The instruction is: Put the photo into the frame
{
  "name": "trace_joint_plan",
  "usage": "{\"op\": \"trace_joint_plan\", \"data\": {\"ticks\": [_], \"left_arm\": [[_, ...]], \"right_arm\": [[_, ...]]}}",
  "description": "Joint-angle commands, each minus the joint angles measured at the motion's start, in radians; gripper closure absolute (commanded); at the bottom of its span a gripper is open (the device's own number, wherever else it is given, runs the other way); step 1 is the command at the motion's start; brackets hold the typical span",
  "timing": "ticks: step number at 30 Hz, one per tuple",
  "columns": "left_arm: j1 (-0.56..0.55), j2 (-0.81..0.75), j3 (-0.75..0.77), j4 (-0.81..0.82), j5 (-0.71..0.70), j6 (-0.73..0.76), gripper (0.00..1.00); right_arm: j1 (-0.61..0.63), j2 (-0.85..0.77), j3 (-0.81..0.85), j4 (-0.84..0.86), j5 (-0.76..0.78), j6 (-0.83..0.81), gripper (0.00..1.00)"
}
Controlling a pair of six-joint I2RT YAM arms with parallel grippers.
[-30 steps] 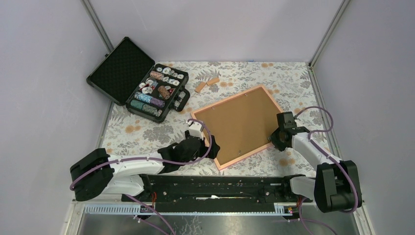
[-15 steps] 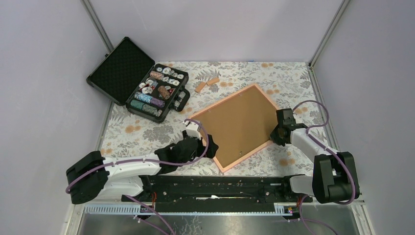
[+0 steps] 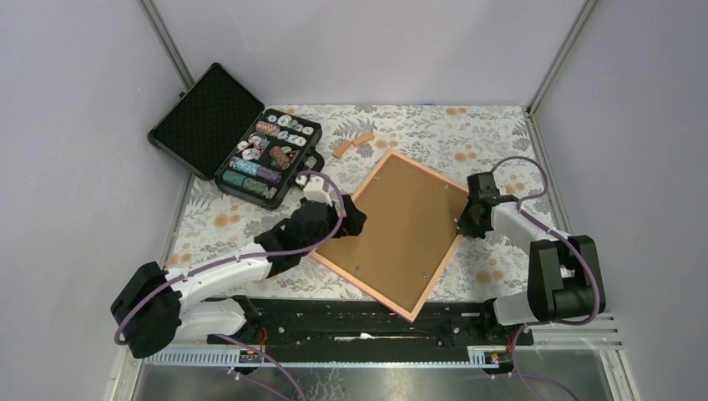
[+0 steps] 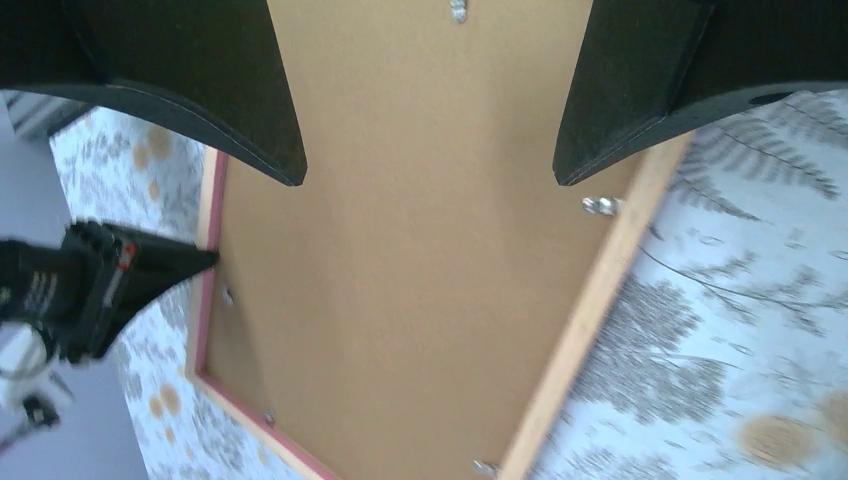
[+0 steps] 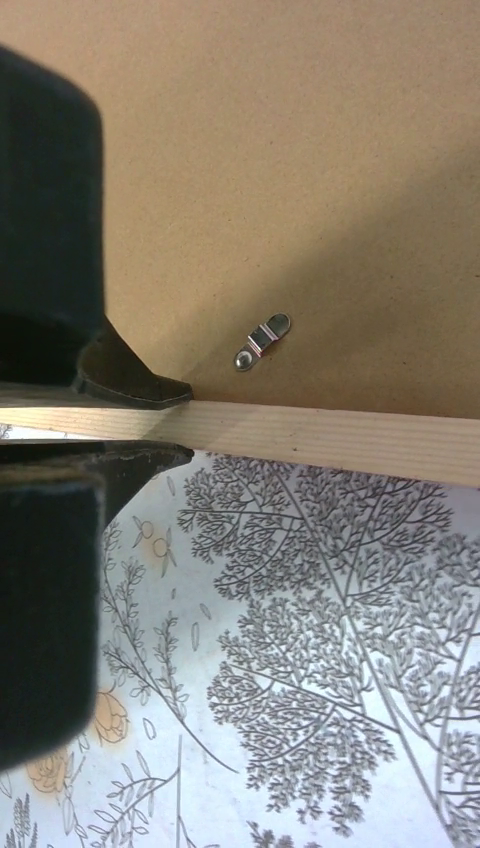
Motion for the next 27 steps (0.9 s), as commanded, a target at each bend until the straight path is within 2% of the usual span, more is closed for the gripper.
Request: {"op": "trace_joint_plan", "data": {"ticks": [1, 6, 7, 9, 10, 14, 22, 25, 27], "left_arm": [[0.116, 0.007, 0.041, -0.012, 0.077, -0.004, 0.01], [0.186, 0.054, -0.001, -0.002, 0.076, -0.011, 0.01], [0.2, 0.06, -0.016, 0.007, 0.089, -0.02, 0.01], [0.217, 0.072, -0.047, 0.037, 0.117, -0.035, 0.01], [0.218, 0.081, -0.061, 0.053, 0.125, -0.04, 0.01], [0.221, 0.119, -0.097, 0.122, 0.19, -0.072, 0.02], [0.228, 0.188, -0.072, 0.107, 0.226, 0.009, 0.01], [0.227, 0.211, -0.063, 0.109, 0.229, 0.003, 0.02], [0.227, 0.226, -0.049, 0.092, 0.221, 0.005, 0.02]], "right_arm": [[0.008, 0.047, 0.07, -0.031, 0.042, -0.097, 1.0], [0.007, 0.07, 0.158, -0.053, 0.016, -0.199, 0.98], [0.006, 0.066, 0.17, -0.061, 0.029, -0.212, 0.87], [0.003, 0.055, 0.181, -0.067, 0.05, -0.222, 0.53], [0.001, 0.051, 0.183, -0.065, 0.047, -0.226, 0.45], [-0.013, 0.08, 0.193, -0.045, 0.036, -0.223, 0.31], [-0.02, 0.18, 0.25, -0.007, 0.014, -0.211, 0.25], [-0.02, 0.216, 0.272, -0.003, 0.012, -0.207, 0.27], [-0.02, 0.243, 0.284, -0.003, 0.006, -0.207, 0.33]]}}
